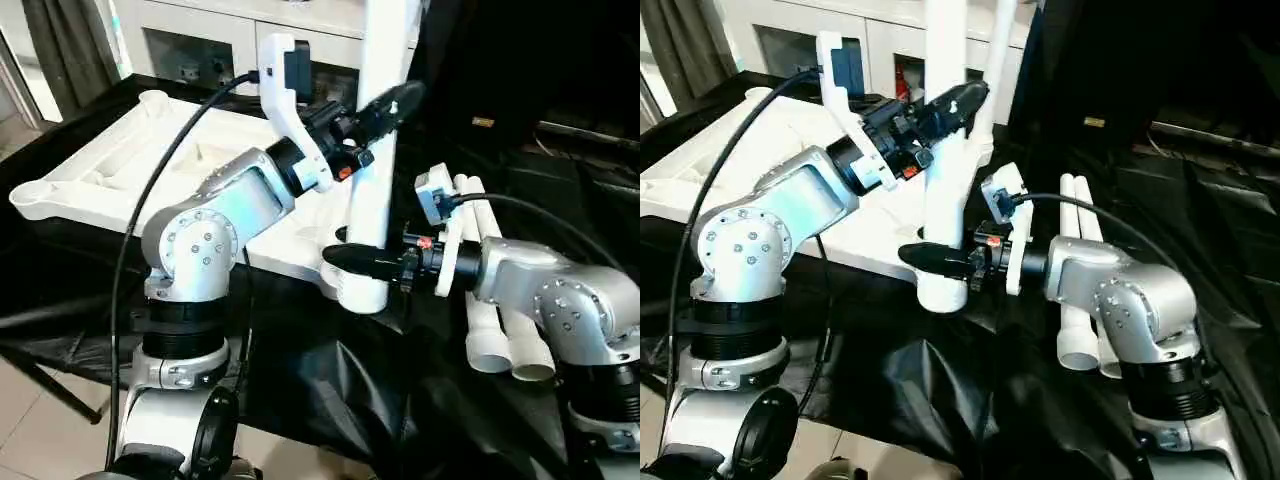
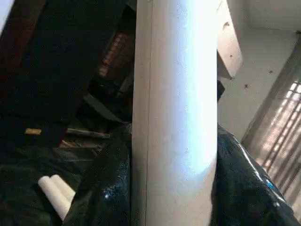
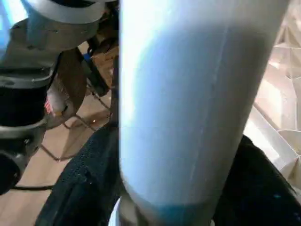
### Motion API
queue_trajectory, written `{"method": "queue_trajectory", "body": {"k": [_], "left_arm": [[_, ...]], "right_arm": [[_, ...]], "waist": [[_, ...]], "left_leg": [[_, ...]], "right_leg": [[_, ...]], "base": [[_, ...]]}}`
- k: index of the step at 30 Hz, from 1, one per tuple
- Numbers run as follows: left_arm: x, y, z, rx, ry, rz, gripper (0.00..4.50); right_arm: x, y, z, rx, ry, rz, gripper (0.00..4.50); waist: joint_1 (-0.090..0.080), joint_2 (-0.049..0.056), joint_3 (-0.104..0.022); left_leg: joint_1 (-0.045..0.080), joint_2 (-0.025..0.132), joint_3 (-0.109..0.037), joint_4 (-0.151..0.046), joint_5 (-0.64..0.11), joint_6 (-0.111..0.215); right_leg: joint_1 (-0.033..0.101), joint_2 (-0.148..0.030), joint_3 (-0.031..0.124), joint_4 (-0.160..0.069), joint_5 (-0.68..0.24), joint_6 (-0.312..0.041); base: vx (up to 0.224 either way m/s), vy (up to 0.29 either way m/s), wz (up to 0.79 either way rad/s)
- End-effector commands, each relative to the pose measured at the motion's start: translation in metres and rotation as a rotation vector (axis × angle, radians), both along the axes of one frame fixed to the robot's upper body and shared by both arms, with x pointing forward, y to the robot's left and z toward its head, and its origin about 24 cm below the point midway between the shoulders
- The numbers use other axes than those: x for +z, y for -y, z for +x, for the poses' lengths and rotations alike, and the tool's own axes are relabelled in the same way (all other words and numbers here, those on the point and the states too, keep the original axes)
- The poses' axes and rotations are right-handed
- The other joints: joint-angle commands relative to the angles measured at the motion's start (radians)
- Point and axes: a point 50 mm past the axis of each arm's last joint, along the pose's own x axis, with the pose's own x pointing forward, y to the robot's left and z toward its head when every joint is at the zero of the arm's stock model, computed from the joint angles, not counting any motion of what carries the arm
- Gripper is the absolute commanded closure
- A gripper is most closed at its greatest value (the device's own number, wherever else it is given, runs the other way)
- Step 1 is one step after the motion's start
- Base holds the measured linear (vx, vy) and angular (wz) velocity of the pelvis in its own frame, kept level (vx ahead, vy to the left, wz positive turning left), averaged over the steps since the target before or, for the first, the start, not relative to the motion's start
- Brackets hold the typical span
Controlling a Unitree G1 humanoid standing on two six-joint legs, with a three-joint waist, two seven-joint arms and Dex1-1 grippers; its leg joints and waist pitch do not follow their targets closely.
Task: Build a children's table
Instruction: Pick table leg
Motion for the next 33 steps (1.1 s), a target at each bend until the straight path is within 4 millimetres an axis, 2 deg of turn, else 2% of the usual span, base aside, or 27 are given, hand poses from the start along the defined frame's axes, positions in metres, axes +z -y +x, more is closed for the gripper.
{"method": "queue_trajectory", "body": {"k": [1, 7, 12, 22, 29, 33], "left_arm": [[0.003, 0.006, -0.003, -0.05, 0.015, 0.016, 2.71], [0.004, 0.007, -0.003, -0.094, 0.031, 0.031, 2.71], [0.006, 0.007, -0.004, -0.111, 0.036, 0.018, 2.71], [0.009, 0.011, -0.01, -0.177, 0.059, -0.002, 2.71], [0.01, 0.012, -0.011, -0.191, 0.067, 0.002, 2.71], [0.011, 0.012, -0.012, -0.194, 0.068, -0.001, 2.71]], "right_arm": [[0.005, 0.003, 0.001, 0.022, 0.029, -0.009, 1.45], [0.011, 0.012, -0.002, 0.082, 0.033, 0.018, 1.45], [0.01, 0.016, -0.001, 0.082, 0.021, 0.023, 1.45], [0.003, 0.012, 0.001, 0.076, -0.025, 0.066, 1.45], [0.003, 0.013, 0.0, 0.094, -0.038, 0.08, 1.45], [0.002, 0.012, -0.002, 0.109, -0.047, 0.082, 1.82]], "waist": [[0.003, -0.004, -0.084], [0.005, -0.003, -0.084], [0.004, -0.002, -0.085], [0.004, -0.001, -0.086], [0.005, -0.002, -0.086], [0.005, -0.002, -0.085]], "left_leg": [[0.006, 0.047, -0.01, -0.059, -0.075, 0.008], [0.006, 0.046, -0.01, -0.058, -0.079, 0.012], [0.006, 0.046, -0.01, -0.057, -0.071, 0.017], [0.006, 0.047, -0.01, -0.056, -0.07, 0.016], [0.006, 0.046, -0.01, -0.057, -0.072, 0.014], [0.006, 0.047, -0.01, -0.057, -0.072, 0.015]], "right_leg": [[0.064, -0.104, 0.056, -0.079, -0.242, -0.094], [0.065, -0.105, 0.056, -0.08, -0.257, -0.09], [0.065, -0.104, 0.055, -0.078, -0.239, -0.111], [0.066, -0.104, 0.054, -0.077, -0.229, -0.124], [0.066, -0.105, 0.054, -0.078, -0.237, -0.117], [0.066, -0.105, 0.054, -0.078, -0.241, -0.115]], "base": [[0.0, 0.0, 0.0], [0.0, 0.0, 0.0], [0.0, 0.0, 0.0], [0.0, 0.0, 0.0], [0.0, 0.0, 0.0], [0.0, 0.0, 0.0]]}}
